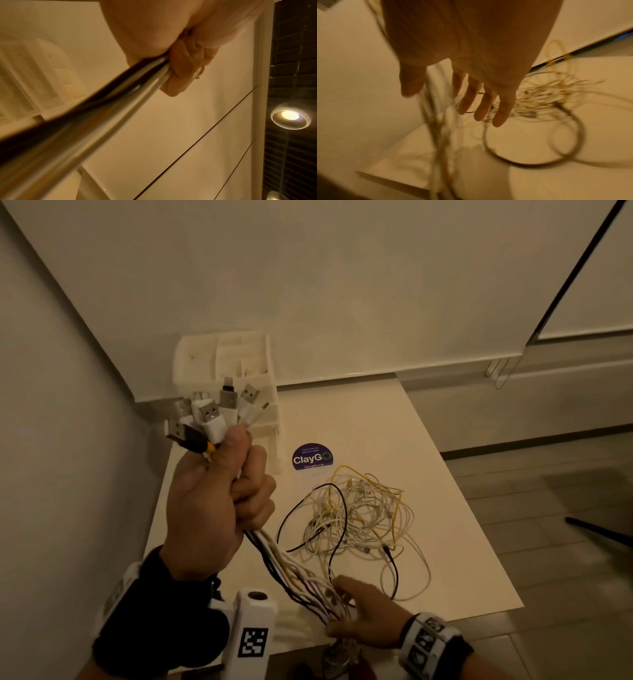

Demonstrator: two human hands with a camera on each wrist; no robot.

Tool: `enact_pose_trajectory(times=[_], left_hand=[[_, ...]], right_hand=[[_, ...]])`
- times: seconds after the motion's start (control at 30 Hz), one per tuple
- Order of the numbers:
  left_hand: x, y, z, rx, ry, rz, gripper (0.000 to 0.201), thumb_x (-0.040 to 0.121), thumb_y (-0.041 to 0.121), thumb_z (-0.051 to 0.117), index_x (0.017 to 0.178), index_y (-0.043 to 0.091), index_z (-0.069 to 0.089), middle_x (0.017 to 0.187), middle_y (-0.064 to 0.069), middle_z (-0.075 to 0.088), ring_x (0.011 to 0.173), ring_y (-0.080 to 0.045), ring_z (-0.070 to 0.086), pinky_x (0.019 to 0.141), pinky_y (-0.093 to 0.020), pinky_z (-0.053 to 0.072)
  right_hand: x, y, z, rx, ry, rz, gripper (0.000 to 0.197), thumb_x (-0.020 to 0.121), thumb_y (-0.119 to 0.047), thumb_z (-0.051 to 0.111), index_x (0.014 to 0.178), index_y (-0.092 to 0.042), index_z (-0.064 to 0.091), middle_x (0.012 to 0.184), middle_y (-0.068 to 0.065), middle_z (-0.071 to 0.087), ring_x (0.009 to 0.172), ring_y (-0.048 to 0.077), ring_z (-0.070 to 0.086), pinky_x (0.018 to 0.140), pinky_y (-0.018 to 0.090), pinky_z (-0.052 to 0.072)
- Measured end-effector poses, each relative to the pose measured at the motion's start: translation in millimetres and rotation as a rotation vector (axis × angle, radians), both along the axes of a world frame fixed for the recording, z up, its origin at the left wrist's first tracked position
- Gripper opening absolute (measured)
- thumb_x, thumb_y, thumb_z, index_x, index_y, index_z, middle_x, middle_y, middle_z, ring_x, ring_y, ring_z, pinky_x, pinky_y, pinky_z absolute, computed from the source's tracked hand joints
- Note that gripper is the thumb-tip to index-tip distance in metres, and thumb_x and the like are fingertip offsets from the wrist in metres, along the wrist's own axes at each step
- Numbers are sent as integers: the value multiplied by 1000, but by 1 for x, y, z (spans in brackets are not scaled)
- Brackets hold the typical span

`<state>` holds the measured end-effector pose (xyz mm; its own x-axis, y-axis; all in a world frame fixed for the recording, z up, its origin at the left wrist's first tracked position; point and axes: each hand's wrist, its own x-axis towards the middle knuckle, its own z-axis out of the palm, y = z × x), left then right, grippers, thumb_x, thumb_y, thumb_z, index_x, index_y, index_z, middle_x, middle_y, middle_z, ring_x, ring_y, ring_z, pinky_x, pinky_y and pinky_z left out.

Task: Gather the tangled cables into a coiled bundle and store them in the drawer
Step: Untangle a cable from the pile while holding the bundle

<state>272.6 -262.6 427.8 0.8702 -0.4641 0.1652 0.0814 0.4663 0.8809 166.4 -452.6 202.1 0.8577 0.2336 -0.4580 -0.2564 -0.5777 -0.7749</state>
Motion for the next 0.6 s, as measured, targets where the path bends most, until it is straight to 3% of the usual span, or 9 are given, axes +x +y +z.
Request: enact_pose_trajectory(times=[0.03,0.13,0.27,0.47,0.53,0.6], left_hand=[[-1,-1,-1,5,0,0,42,99,27,36,58,19,36,46,4,24,34,-6,15,41,-15,12],[-1,-3,-3,31,1,11,41,97,29,39,58,17,37,46,3,24,34,-6,16,41,-16,12],[0,-7,-6,48,13,33,40,96,29,41,59,15,33,47,2,24,34,-7,16,41,-16,11],[6,-15,-8,46,19,63,41,96,29,41,58,15,33,47,2,23,34,-6,16,41,-14,14],[10,-16,-11,70,22,92,42,97,30,41,58,16,33,47,2,24,33,-7,16,40,-14,14],[17,-16,-16,91,31,126,42,99,31,40,60,16,34,49,2,24,32,-8,17,38,-13,16]], right_hand=[[-2,-19,-7,-46,53,-26,45,79,-37,72,118,-27,51,116,-4,57,101,11,54,92,29,46],[-4,-67,-32,-308,113,-224,36,82,-22,63,114,-28,49,119,-1,56,103,15,55,91,28,48],[7,-89,-60,-590,209,-474,30,95,-33,49,117,-13,50,123,9,55,111,27,56,85,31,44],[19,-76,-64,-593,250,-434,23,93,-23,48,108,-10,60,111,10,63,102,26,62,70,27,44],[21,-75,-50,-520,194,-446,14,90,-22,54,94,-13,65,98,10,66,98,28,63,69,27,43],[23,-74,-26,-309,118,-489,14,84,-20,63,75,-11,68,80,9,70,84,28,66,67,34,51]])
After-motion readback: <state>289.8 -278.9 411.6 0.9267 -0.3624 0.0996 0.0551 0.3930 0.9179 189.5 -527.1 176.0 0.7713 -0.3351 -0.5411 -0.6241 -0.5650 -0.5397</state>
